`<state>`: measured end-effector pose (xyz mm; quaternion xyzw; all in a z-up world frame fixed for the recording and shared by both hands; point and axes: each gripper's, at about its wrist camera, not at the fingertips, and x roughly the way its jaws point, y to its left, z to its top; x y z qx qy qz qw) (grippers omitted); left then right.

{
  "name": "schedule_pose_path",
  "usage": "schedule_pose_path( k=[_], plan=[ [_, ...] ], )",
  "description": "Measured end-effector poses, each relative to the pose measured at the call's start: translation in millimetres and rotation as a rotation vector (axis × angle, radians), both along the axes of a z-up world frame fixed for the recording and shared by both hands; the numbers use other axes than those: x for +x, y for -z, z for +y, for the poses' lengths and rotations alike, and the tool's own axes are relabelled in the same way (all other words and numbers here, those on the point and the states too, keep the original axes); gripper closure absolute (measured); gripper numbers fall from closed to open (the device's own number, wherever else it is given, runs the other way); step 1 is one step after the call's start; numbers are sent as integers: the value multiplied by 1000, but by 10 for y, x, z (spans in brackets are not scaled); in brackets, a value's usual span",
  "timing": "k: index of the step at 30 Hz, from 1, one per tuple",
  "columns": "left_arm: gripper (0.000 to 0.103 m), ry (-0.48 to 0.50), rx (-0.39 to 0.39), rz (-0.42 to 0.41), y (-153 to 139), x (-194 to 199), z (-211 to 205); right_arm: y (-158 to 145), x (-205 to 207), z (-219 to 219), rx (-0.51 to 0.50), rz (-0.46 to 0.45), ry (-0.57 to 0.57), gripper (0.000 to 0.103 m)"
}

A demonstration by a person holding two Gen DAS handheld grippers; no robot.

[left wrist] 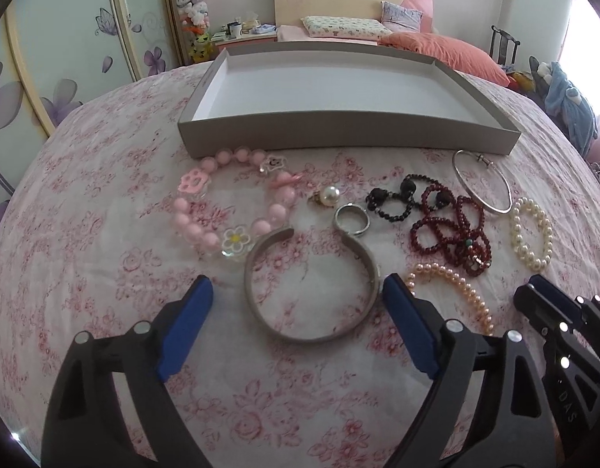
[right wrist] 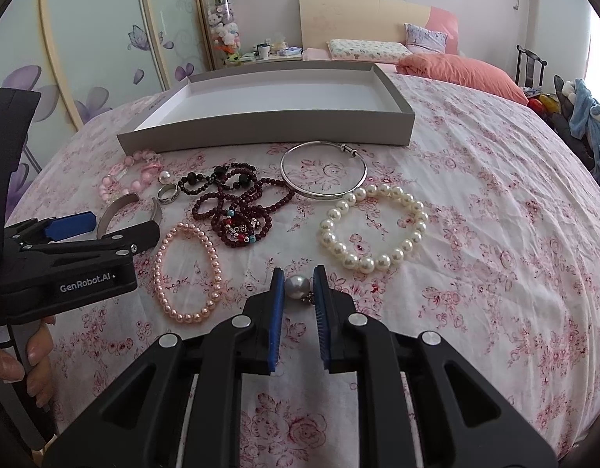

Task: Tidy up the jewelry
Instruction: 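Grasp the silver cuff bangle with left tool while right tool holds the pearl earring, then carry cuff with left tool and earring with right tool into the gray tray, open both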

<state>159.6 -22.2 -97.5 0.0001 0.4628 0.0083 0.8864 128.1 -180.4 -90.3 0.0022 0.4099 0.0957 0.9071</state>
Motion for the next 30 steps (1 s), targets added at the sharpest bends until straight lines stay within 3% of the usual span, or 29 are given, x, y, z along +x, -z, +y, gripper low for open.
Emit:
schedule_pose_path(
  k=[5, 19, 30],
  plan=[
    [37, 10, -1, -24, -15, 7, -23, 3, -2, 0, -3, -2, -4, 87],
    [37, -27, -69, -25, -51, -182, 227, -81, -43, -43, 27, -31, -4, 87],
    [38, -33, -85, -105, -207, -339, 300, -192, -76, -7, 36, -75, -24, 87]
  ],
)
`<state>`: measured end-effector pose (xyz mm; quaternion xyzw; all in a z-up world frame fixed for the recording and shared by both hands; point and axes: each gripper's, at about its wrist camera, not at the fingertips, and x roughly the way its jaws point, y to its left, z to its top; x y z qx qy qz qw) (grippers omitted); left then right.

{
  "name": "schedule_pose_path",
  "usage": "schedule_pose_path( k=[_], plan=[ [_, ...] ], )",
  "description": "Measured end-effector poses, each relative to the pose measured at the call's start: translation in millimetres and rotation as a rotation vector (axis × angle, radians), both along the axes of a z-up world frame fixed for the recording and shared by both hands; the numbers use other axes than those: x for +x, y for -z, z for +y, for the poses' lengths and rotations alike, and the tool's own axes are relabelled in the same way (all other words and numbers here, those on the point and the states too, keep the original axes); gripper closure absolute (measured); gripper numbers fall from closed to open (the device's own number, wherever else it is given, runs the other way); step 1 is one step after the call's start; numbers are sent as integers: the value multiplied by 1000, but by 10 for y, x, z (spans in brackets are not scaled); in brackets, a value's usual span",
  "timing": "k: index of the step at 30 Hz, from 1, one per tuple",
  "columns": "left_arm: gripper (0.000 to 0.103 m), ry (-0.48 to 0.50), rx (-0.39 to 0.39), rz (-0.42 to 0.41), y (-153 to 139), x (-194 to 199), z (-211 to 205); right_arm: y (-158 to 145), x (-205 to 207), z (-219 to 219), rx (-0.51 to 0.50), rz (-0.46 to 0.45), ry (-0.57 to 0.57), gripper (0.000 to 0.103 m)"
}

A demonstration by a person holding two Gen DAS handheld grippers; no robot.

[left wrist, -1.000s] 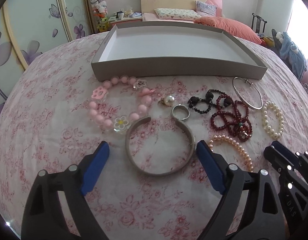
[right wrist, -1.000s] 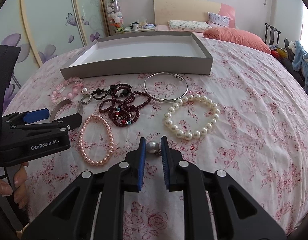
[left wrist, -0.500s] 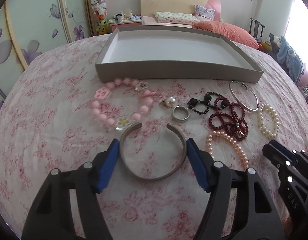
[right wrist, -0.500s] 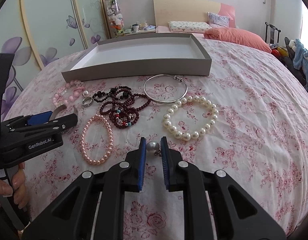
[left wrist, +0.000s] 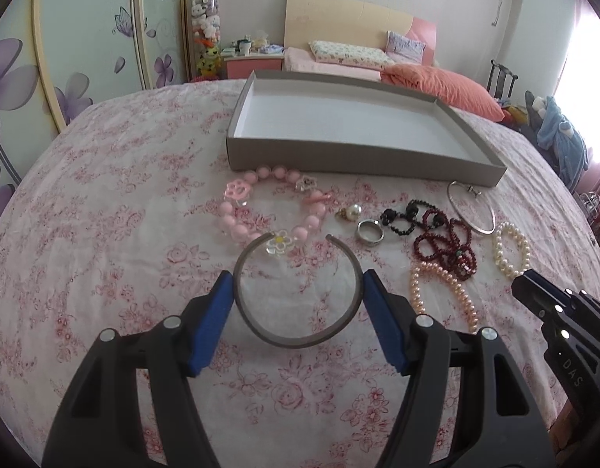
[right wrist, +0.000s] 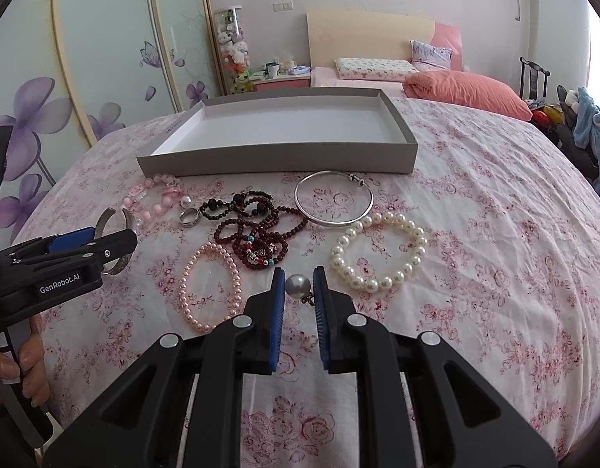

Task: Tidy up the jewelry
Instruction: 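Carry cuff with left tool and earring with right tool into the gray tray, open both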

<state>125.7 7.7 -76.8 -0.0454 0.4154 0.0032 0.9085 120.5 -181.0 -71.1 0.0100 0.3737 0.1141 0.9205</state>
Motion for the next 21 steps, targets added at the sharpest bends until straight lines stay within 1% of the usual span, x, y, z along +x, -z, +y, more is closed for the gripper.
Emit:
schedule_pose_path(
  k=[5, 10, 14, 18, 21],
  plan=[
    [38, 5, 6, -64, -131, -50, -14, -132, 34, 4, 6, -47, -6, 87],
    [38, 0, 5, -129, -318, -1, 5, -319, 105, -1, 21, -112, -14, 87],
    [38, -1, 18, -173, -499, 133, 15, -527, 234, -11, 28, -181, -18, 87],
    [38, -10, 41, -228, -699, 370, 22, -719, 439, -21, 29, -248, -12, 87],
    [38, -12, 39, -238, -782, 625, 26, -788, 713, -25, 41, -256, -10, 87]
  ],
)
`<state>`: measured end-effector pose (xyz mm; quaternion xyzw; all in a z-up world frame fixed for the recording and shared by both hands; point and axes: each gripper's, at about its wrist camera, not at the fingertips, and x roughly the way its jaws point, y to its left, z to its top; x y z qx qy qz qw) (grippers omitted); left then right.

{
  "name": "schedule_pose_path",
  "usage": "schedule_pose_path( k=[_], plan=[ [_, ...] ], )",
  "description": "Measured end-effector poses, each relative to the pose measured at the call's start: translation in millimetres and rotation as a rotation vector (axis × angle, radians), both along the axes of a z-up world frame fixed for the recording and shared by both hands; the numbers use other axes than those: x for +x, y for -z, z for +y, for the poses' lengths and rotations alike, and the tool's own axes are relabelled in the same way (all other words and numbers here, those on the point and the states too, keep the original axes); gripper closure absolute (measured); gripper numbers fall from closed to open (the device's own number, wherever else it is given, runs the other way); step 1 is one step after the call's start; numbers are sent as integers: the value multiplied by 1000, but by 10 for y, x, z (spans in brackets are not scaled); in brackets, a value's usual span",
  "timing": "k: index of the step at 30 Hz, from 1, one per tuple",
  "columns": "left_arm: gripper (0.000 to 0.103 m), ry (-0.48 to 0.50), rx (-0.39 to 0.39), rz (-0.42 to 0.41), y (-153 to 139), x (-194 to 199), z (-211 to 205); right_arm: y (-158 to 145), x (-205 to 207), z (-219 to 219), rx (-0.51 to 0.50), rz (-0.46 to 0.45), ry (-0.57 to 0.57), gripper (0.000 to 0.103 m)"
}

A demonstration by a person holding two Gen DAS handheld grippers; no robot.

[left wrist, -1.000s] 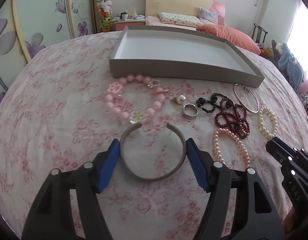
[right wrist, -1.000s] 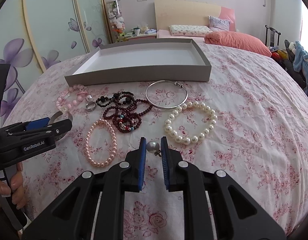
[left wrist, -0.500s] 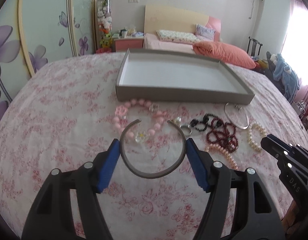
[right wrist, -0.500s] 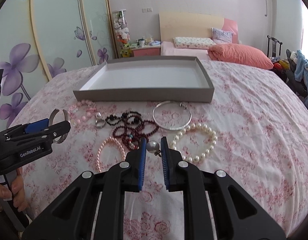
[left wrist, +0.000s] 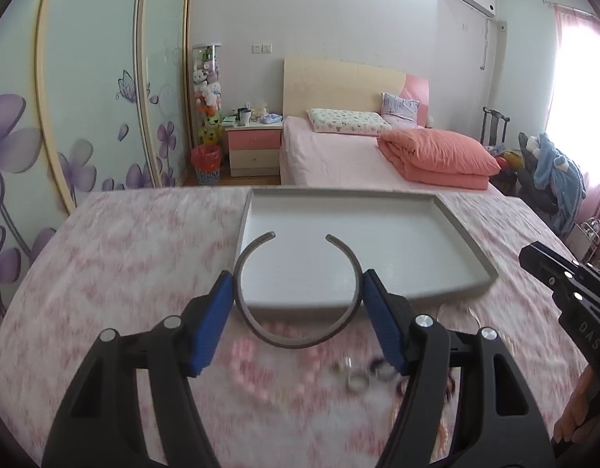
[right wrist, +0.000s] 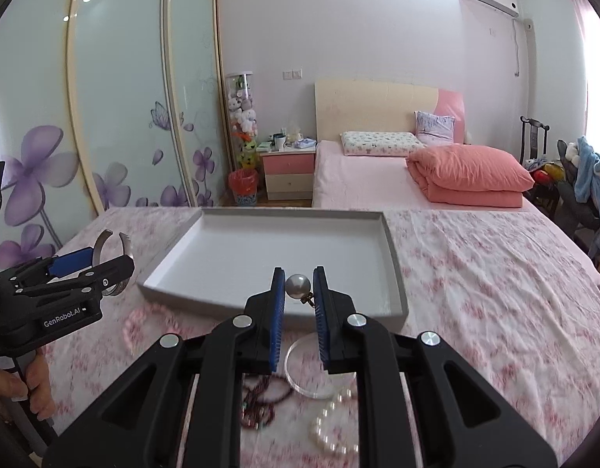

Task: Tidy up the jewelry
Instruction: 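Carry cuff with left tool and earring with right tool into the gray tray, open both, then move left tool to the pink beaded bracelet while right tool moves to the white pearl bracelet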

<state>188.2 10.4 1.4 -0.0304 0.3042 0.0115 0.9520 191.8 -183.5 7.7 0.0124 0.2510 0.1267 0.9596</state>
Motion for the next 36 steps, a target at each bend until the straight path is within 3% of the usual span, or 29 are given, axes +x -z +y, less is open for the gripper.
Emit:
schedule_pose_path(
  k=[8, 21, 27, 31, 36],
  plan=[
    [38, 4, -20, 39, 16, 707, 24, 70, 689, -23, 41, 57, 24, 87],
    [38, 24, -54, 197, 467, 1501, 57, 605, 1711, 93, 37, 325, 32, 87],
    [37, 21, -71, 238, 599, 1704, 47, 696, 1858, 93, 41, 373, 45, 86],
    [34, 16, -97, 229, 602, 1750, 106, 666, 1806, 20, 51, 361, 62, 64],
    [32, -9, -89, 208, 528, 1679, 171, 602, 1714, -75, 50, 332, 73, 64]
  ],
)
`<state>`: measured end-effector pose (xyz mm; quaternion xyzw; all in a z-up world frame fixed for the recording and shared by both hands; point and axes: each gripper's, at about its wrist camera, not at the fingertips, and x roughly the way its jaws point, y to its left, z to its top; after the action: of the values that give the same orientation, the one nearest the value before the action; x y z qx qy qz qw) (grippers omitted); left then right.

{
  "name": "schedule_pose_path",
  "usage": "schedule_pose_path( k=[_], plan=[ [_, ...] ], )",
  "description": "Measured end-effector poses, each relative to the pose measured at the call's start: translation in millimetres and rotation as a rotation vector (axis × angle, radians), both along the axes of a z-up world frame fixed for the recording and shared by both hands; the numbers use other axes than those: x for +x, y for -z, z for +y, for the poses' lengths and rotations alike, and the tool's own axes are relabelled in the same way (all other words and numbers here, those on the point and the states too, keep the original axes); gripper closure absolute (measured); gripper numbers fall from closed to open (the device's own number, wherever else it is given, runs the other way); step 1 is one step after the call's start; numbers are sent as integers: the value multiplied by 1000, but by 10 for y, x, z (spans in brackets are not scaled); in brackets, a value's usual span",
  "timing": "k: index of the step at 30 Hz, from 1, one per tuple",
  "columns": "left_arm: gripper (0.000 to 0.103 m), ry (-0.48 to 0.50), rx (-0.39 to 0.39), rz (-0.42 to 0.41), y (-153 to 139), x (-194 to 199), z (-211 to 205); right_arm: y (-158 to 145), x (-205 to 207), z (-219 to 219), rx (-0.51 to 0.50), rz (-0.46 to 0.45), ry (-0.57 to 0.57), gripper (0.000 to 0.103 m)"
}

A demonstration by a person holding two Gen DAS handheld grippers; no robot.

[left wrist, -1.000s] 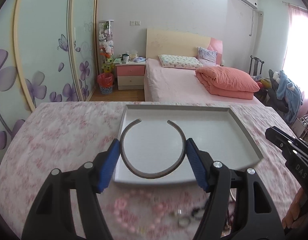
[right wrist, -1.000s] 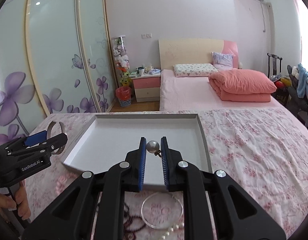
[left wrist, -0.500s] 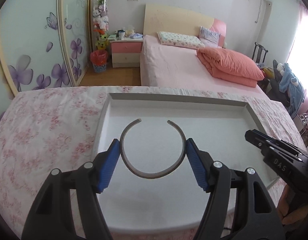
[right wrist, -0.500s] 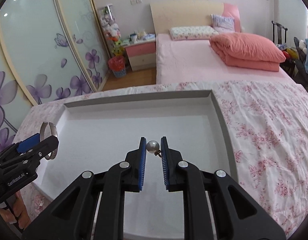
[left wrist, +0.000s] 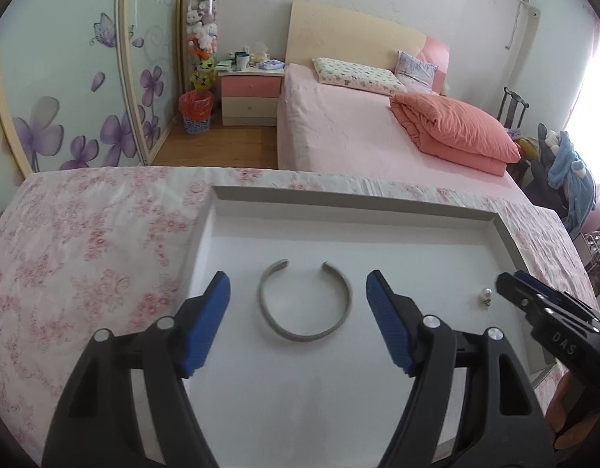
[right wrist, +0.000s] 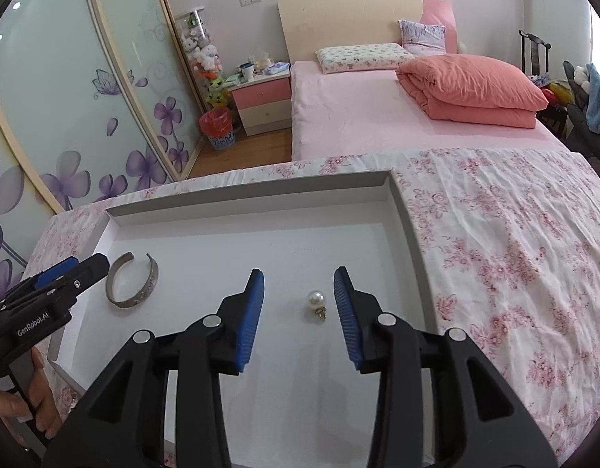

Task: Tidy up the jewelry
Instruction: 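Move left tool to the pink beaded bracelet while right tool moves to the white pearl bracelet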

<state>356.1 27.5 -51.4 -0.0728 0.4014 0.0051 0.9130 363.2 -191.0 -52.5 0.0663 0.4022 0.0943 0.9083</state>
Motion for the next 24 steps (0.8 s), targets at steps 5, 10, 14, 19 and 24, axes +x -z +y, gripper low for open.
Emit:
schedule_pose_path(
  k=[5, 10, 14, 19, 24],
  plan=[
    [32, -37, 9, -16, -84, -207, 154, -89, -97, -61, 4, -21, 8, 64],
    [32, -53, 36, -42, -170, -567, 285, -178, -334, -85, -9, -49, -2, 63],
    [28, -46, 61, -60, -203, -968, 382, -259, -614, -141, -20, -82, -16, 58],
    [24, -41, 75, -85, -175, -1554, 461, -210, -1051, -229, -51, -84, -34, 58],
    [21, -39, 75, -67, -45, -1921, 502, -18, -1382, -349, -84, -41, -30, 58]
  ],
)
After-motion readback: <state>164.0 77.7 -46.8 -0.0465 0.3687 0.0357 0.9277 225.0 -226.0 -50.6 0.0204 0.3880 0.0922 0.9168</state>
